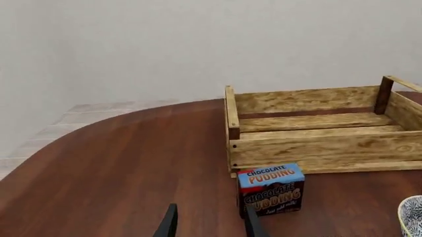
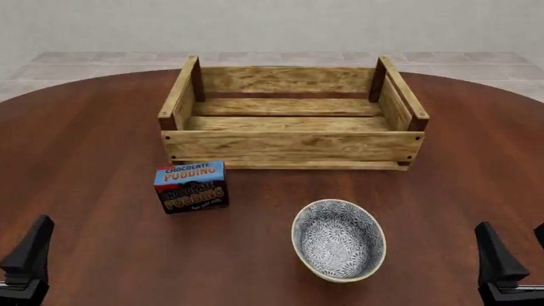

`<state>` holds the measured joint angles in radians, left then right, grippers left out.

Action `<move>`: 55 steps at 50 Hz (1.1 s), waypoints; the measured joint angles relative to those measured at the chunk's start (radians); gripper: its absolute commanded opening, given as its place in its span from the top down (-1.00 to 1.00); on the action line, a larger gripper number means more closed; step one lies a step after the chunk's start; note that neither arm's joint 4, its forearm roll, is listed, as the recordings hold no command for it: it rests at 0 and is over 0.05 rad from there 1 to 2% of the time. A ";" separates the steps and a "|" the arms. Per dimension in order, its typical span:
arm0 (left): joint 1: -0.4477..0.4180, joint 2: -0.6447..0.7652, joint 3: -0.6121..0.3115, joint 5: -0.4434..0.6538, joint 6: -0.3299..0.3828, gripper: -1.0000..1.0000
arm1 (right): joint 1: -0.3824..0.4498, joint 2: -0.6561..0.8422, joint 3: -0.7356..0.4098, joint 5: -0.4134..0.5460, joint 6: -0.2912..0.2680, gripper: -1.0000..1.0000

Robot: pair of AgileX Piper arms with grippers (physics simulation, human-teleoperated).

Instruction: Pick up the salad dressing and put it in the tray.

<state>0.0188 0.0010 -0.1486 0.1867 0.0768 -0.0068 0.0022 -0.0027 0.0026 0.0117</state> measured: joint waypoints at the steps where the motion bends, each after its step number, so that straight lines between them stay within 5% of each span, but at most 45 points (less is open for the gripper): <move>1: 0.001 0.000 -0.012 0.012 0.003 -1.00 | 0.000 0.000 0.000 0.000 0.000 -1.00; 27: 0.112 0.004 -0.248 0.313 0.065 -1.00 | 0.003 0.008 0.001 0.002 -0.004 -1.00; 55: 0.350 0.107 -0.311 0.375 0.018 -1.00 | 0.007 0.022 0.001 -0.002 -0.008 -1.00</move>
<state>0.3690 0.1080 -0.4594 0.5619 0.0948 -0.0001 0.0240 -0.0013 0.0007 0.0034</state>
